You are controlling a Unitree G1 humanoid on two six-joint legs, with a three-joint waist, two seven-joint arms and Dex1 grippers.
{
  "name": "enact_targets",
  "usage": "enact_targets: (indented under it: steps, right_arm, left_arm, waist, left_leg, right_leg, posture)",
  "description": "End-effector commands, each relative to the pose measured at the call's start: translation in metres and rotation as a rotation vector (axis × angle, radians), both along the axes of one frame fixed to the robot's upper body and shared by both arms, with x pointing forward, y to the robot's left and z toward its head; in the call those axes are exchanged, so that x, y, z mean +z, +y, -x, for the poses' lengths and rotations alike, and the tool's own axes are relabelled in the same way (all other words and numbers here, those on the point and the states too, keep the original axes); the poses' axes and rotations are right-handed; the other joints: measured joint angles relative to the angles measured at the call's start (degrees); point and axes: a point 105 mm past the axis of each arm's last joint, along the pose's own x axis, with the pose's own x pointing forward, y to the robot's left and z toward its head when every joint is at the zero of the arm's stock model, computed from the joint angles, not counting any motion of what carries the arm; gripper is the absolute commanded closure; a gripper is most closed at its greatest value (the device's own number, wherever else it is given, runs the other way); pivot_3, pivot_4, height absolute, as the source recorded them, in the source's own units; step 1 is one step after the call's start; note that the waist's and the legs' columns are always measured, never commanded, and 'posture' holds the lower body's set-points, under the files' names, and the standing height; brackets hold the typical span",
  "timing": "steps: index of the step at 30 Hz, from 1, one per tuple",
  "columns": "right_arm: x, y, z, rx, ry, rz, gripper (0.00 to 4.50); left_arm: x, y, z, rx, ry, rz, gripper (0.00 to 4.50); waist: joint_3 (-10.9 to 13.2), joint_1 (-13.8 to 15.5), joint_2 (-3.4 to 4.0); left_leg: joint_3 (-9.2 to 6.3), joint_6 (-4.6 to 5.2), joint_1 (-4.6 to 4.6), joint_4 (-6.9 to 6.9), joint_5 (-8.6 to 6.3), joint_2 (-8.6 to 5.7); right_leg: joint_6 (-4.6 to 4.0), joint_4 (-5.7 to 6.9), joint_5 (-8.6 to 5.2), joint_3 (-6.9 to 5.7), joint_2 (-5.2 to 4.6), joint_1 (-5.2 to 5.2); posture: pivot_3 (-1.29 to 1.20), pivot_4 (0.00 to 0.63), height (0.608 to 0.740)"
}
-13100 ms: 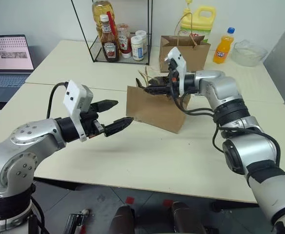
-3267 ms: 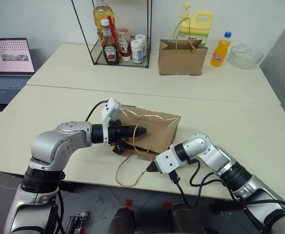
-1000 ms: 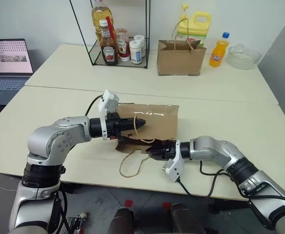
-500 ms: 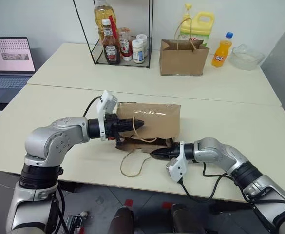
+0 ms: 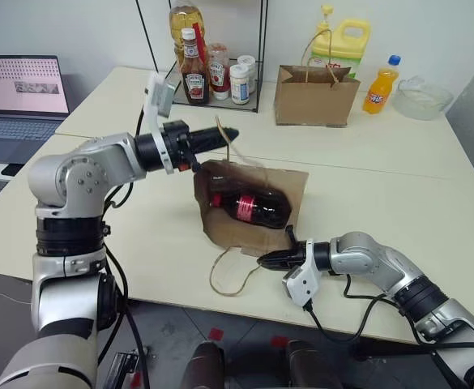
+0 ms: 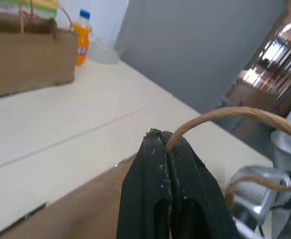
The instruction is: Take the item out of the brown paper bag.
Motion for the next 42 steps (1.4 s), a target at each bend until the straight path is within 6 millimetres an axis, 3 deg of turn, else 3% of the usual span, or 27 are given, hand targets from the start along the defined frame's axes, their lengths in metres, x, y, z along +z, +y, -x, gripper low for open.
enact_targets:
  steps: [1,10,16,20,31,34,42]
  right_arm:
    - [-0.013,-0.009,0.000,-0.039,0.039,0.049,4.44]
    - [0.012,-0.014,-0.003,-0.163,0.133,-0.099,4.44]
    - [0.049,-0.025,0.010,-0.280,0.361,-0.260,4.44]
    - [0.067,-0.024,0.020,-0.292,0.400,-0.306,4.44]
    - [0.067,-0.030,0.027,-0.345,0.393,-0.290,4.44]
    - [0.070,-0.035,0.028,-0.369,0.427,-0.300,3.89]
    - [0.084,-0.063,0.041,-0.454,0.482,-0.284,1.02]
  left_arm:
    - [0.025,0.002,-0.001,0.021,-0.075,0.067,4.50]
    - [0.021,-0.004,0.002,0.012,-0.071,0.084,4.50]
    - [0.016,-0.006,0.003,0.005,-0.064,0.088,4.50]
    - [0.015,-0.007,0.002,-0.001,-0.059,0.094,4.50]
    - [0.020,-0.012,-0.003,-0.015,-0.066,0.116,4.50]
    - [0.020,-0.013,-0.002,-0.020,-0.066,0.114,4.50]
    - [0.018,-0.012,-0.002,-0.016,-0.066,0.109,4.50]
  waist:
    - [0.0,0.0,0.00]
    - [0.0,0.1,-0.02]
    - [0.1,0.4,-0.01]
    - [0.1,0.4,-0.02]
    - [0.1,0.5,-0.04]
    - [0.1,0.5,-0.04]
    - [0.1,0.7,-0.05]
  left_leg:
    - [0.00,-0.01,0.00,0.00,0.01,0.00]
    - [0.00,-0.18,-0.05,0.01,0.10,0.00]
    - [0.00,-0.18,-0.10,0.00,0.10,-0.01]
    - [0.00,-0.16,-0.08,0.00,0.08,-0.01]
    - [0.01,0.00,-0.14,-0.08,-0.01,-0.01]
    - [0.01,-0.01,-0.14,-0.09,-0.01,-0.01]
    - [0.01,0.00,-0.16,-0.10,-0.01,-0.02]
  right_leg:
    - [0.00,0.00,0.00,0.00,0.00,0.00]
    - [0.03,-0.01,0.02,0.01,-0.01,0.00]
    - [0.03,-0.02,0.02,0.00,-0.02,-0.03]
    - [0.03,-0.02,0.02,0.01,-0.01,-0.04]
    - [0.06,-0.23,0.03,-0.01,-0.02,-0.05]
    - [0.06,-0.23,0.03,-0.01,-0.02,-0.05]
    - [0.06,-0.25,0.03,-0.01,-0.02,-0.05]
  posture:
    - [0.00,0.150,0.740]
    - [0.00,0.150,0.740]
    - [0.00,0.150,0.740]
    - [0.00,0.150,0.740]
    - [0.00,0.150,0.740]
    - [0.00,0.150,0.740]
    - [0.00,0.150,0.740]
